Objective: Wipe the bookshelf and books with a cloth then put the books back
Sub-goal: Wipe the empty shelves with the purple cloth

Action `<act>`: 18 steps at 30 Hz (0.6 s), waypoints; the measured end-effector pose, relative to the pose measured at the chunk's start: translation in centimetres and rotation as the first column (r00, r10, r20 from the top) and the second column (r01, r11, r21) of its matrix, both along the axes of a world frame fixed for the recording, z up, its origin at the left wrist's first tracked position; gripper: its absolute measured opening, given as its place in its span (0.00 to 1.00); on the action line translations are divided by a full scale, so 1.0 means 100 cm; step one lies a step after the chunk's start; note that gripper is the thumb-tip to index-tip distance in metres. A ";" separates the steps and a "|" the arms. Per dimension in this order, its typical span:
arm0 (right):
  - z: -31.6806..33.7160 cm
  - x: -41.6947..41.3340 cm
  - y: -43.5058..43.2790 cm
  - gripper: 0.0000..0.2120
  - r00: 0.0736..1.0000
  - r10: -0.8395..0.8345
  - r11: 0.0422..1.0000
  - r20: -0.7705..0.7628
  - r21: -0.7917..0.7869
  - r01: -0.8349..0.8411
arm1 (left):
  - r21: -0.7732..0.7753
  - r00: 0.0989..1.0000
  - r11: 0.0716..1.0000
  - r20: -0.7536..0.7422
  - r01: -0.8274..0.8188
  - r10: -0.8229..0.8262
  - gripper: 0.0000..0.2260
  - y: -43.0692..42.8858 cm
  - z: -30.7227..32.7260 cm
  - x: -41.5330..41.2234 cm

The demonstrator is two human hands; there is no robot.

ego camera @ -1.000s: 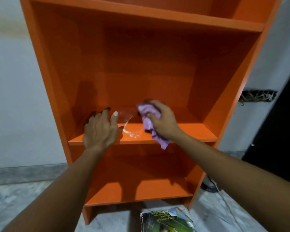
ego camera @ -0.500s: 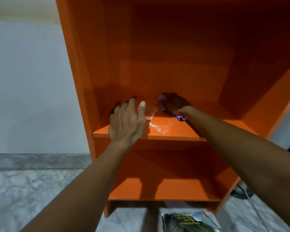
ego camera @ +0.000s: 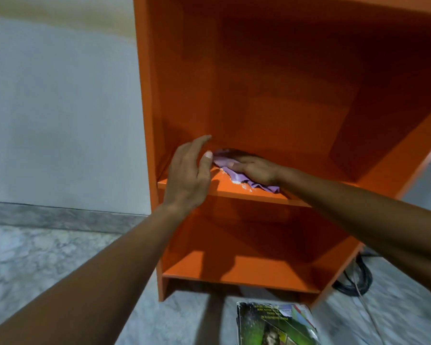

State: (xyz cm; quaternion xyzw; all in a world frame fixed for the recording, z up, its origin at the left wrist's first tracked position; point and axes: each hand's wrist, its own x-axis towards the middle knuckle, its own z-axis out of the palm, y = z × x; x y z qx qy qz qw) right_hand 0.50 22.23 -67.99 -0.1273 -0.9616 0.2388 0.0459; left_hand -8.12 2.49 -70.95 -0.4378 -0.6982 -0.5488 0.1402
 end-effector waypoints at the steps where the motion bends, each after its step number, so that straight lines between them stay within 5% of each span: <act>1: -0.003 0.006 -0.004 0.20 1.000 0.020 1.000 0.003 0.012 -0.020 | 0.023 0.997 0.998 -0.056 -0.060 0.062 0.17 -0.009 -0.003 0.001; 4: -0.010 0.023 -0.026 0.22 0.997 0.062 0.996 -0.039 0.066 -0.059 | 0.106 0.945 0.952 -0.128 -0.287 0.299 0.15 -0.032 -0.005 0.006; 8: -0.015 0.044 -0.066 0.22 0.953 0.211 0.952 -0.216 0.268 -0.150 | 0.078 0.862 0.859 0.089 -0.506 0.500 0.17 -0.051 0.001 0.009; 13: -0.011 0.070 -0.082 0.22 0.889 0.320 0.909 -0.328 0.370 -0.191 | -0.196 0.843 0.898 0.313 -0.394 0.438 0.18 -0.062 -0.009 -0.007; 15: -0.006 0.069 -0.087 0.22 0.864 0.273 0.933 -0.423 0.337 -0.129 | -0.208 0.855 0.906 0.308 -0.369 0.418 0.16 -0.066 -0.013 -0.011; 18: 0.004 0.053 -0.078 0.19 0.816 -0.010 0.986 -0.579 0.132 0.105 | -0.128 0.848 0.915 0.345 -0.382 0.403 0.15 -0.069 -0.013 -0.008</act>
